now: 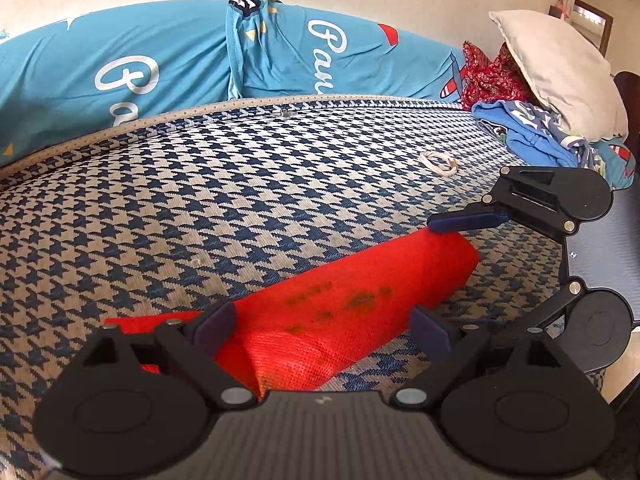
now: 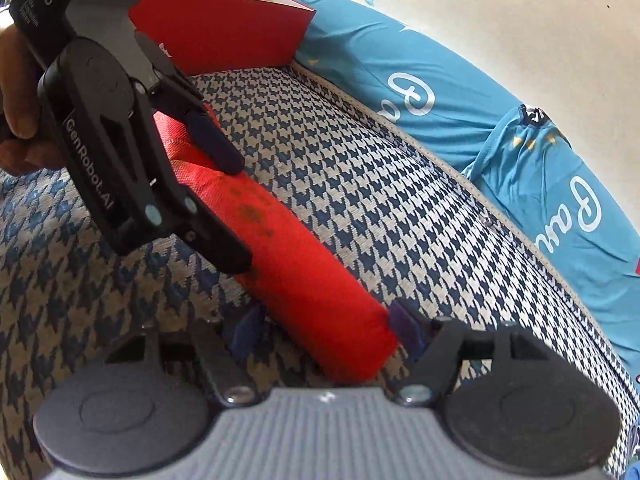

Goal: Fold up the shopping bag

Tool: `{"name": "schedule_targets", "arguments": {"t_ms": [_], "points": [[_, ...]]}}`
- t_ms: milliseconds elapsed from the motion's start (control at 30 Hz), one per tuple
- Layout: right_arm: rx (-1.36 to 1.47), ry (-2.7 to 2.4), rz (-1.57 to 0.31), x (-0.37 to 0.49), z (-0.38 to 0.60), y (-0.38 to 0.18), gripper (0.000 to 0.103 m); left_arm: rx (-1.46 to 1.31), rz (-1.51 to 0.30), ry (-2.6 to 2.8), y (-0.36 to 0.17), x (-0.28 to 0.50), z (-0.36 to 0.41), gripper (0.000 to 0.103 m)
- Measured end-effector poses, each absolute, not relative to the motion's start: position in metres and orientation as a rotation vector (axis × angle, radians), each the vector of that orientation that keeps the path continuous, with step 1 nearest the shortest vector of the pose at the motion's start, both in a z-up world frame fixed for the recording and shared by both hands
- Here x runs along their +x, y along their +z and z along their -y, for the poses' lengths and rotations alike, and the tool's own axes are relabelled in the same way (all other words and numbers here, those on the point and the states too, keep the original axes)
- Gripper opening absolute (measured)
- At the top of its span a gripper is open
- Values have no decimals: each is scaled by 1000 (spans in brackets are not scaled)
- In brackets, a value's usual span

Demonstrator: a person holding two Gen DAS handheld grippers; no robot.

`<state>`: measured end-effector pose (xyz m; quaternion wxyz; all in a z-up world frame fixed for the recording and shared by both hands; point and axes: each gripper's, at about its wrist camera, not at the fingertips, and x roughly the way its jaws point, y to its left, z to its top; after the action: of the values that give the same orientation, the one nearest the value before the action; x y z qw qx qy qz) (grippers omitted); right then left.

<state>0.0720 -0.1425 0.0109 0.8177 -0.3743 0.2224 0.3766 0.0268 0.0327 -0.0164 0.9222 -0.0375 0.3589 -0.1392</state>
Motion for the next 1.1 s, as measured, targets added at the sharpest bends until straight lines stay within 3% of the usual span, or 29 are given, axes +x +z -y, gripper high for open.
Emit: {"name": "schedule_targets", "arguments": {"t_ms": [367, 500, 933, 1100], "points": [[-773, 827, -496, 80, 143, 13, 75, -81, -743, -289, -18, 29, -33, 94], [-743, 816, -512, 85, 144, 9, 87, -62, -746, -288, -19, 29, -31, 95], [-524, 876, -639, 115, 161, 6, 88, -10, -763, -319, -22, 35, -27, 98], [-461, 895, -666, 123, 164, 6, 75, -27, -771, -333, -23, 39, -31, 98]]}}
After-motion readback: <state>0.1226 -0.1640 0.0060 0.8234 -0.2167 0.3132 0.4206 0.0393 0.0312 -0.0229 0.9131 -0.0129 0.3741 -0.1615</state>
